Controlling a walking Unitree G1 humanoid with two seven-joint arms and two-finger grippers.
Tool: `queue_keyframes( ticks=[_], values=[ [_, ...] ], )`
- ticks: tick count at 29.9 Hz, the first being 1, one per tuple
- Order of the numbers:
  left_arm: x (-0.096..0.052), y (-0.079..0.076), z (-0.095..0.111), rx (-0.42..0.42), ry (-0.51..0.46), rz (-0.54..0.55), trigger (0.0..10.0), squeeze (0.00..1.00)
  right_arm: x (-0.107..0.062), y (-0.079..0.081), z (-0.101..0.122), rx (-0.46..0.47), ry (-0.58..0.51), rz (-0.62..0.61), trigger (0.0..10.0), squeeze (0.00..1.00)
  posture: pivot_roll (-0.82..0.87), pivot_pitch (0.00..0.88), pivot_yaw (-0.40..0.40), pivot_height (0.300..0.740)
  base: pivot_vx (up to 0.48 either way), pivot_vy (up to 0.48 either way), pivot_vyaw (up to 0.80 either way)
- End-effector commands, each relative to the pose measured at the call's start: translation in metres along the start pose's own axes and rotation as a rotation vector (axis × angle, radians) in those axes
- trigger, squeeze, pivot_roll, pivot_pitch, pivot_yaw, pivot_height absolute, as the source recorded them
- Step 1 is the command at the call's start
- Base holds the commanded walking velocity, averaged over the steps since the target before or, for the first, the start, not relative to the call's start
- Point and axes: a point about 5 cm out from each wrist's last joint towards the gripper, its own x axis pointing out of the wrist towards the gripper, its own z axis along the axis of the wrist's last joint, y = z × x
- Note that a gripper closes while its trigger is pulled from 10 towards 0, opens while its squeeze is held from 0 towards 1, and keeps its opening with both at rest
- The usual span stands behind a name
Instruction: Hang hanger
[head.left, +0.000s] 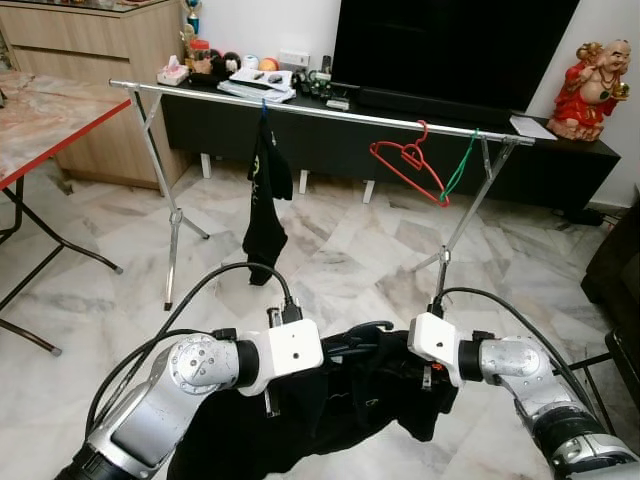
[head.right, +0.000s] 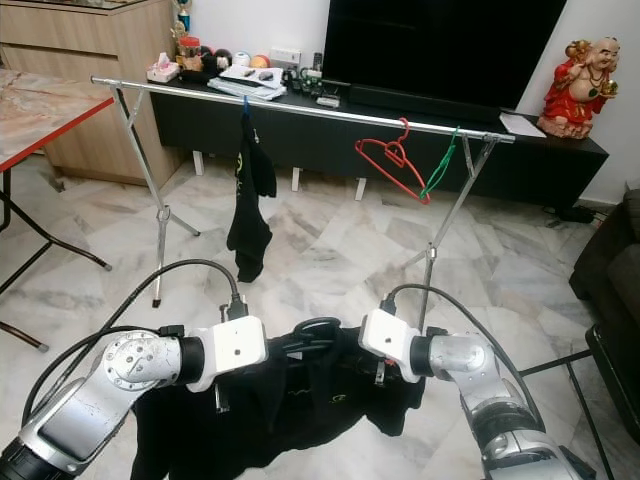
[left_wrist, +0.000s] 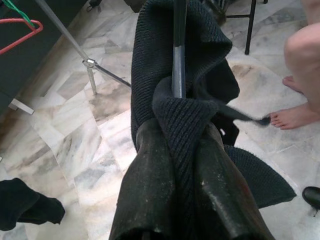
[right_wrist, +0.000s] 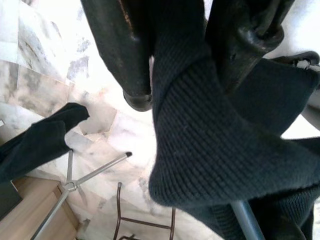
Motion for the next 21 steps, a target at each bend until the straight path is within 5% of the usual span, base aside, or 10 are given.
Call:
queue_keyframes(
  ticks=[1, 21],
  values=[
    [-0.0050, 0.0094, 0.0170, 0.045, -0.054, 0.036, 10.0, 0.00, -0.0014, -0.0028, 0.0019, 0.015, -0.019, -0.007, 0.0, 0.00, 0.15, 0.000, -0.133, 0.740, 0.000, 0.000, 0.00],
    [-0.0076, 0.0176, 0.0259, -0.020, -0.130, 0.042, 10.0, 0.00, 0.0021, 0.0006, 0.0081, 0.070, -0.103, 0.070, 0.0, 0.00, 0.15, 0.000, -0.134, 0.740, 0.000, 0.000, 0.00]
  ],
)
